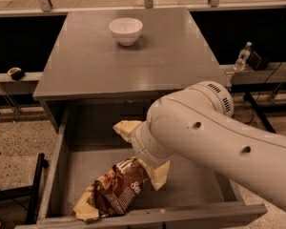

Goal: Pick brown chip bag from top drawer and place on counter

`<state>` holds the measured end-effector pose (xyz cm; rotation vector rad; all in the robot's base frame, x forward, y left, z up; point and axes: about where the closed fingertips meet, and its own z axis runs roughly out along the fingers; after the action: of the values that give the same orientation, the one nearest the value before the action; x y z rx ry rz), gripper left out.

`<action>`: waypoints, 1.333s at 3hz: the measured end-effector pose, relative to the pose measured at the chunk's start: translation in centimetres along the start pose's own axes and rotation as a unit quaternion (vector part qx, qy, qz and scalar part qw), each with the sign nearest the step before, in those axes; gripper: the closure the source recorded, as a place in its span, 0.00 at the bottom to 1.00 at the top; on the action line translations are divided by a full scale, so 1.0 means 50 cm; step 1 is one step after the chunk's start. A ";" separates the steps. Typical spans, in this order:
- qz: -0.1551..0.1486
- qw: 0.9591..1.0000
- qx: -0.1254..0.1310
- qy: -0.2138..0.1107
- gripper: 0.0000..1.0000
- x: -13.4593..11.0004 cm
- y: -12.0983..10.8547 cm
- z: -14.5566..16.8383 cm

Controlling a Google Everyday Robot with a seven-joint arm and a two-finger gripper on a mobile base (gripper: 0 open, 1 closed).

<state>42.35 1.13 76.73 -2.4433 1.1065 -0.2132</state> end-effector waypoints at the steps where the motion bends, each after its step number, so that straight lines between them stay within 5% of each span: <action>1: -0.027 0.998 -0.050 -0.008 0.19 0.031 0.039 0.073; 2: -0.070 0.986 -0.146 -0.026 0.42 0.041 0.119 0.192; 3: -0.083 0.983 -0.163 -0.033 0.65 0.043 0.131 0.214; 4: -0.077 0.988 -0.120 -0.054 0.89 0.038 0.090 0.185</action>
Offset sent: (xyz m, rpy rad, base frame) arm -0.0015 -0.0292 -0.1974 -0.3691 0.3804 0.2871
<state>43.52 0.20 66.38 -2.7201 0.9451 0.0080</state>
